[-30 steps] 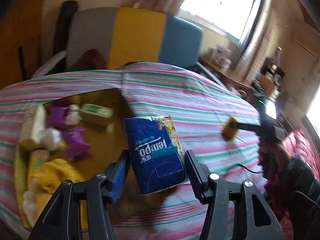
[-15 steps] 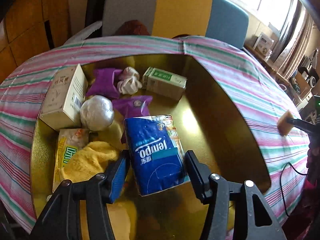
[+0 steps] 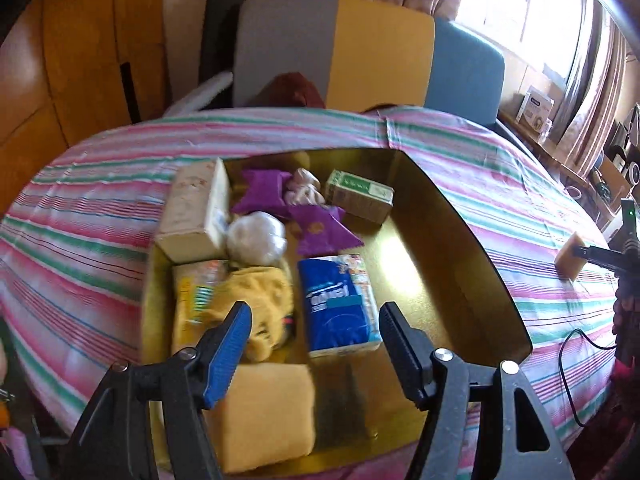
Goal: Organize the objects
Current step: 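Carry the yellow sponge into the tin and open the right tool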
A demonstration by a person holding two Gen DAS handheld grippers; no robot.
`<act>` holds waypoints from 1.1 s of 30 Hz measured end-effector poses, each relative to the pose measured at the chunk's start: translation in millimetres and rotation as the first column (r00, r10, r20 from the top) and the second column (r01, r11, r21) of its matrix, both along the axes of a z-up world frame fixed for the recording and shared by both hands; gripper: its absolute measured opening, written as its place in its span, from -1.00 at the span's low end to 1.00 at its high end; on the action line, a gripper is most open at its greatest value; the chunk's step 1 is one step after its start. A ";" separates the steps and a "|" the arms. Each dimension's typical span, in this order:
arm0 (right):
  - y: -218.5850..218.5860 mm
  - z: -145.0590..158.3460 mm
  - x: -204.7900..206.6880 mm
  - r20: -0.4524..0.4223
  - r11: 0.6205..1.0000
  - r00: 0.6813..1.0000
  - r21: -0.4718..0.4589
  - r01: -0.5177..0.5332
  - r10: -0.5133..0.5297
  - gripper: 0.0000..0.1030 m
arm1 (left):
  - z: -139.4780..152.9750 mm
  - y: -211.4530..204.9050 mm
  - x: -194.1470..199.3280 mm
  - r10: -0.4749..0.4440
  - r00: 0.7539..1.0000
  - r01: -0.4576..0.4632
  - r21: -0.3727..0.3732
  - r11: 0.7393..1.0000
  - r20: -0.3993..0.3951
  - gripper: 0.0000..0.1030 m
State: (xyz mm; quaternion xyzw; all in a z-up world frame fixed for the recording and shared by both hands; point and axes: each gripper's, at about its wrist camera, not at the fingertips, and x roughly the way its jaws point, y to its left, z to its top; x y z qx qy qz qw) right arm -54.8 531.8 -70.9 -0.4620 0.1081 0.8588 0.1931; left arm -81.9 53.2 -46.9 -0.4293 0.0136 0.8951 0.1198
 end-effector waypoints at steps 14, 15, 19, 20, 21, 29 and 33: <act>-169.4 83.0 -22.5 -0.163 0.921 0.908 -0.003 -0.390 0.385 -0.22 | 16.9 -40.0 28.8 0.085 0.994 -0.086 -0.007 0.996 -0.075 0.32; -187.1 87.7 -26.7 -0.176 0.904 0.891 -0.011 -0.427 0.419 -0.22 | 16.1 -41.1 29.4 0.087 0.993 -0.088 -0.007 0.996 -0.075 0.32; -248.3 92.0 -43.3 -0.188 0.844 0.833 -0.036 -0.535 0.520 -0.22 | 14.7 -46.6 30.6 0.102 0.992 -0.103 -0.004 0.995 -0.076 0.32; -262.1 90.3 -48.3 -0.182 0.830 0.821 -0.041 -0.556 0.541 -0.21 | 14.2 -47.9 30.3 0.106 0.992 -0.107 -0.004 0.994 -0.075 0.32; -276.2 86.9 -55.2 -0.171 0.816 0.810 -0.050 -0.575 0.560 -0.21 | 13.7 -49.3 29.9 0.111 0.991 -0.112 -0.006 0.994 -0.073 0.32; -348.9 31.4 -102.3 0.019 0.772 0.772 -0.053 -0.633 0.635 -0.21 | 11.9 -59.6 25.5 0.141 0.987 -0.141 -0.001 0.990 -0.072 0.45; -355.7 8.0 -115.6 0.034 0.798 0.797 -0.039 -0.602 0.603 -0.09 | 14.5 -61.8 27.0 0.153 0.984 -0.154 -0.011 0.988 -0.095 0.45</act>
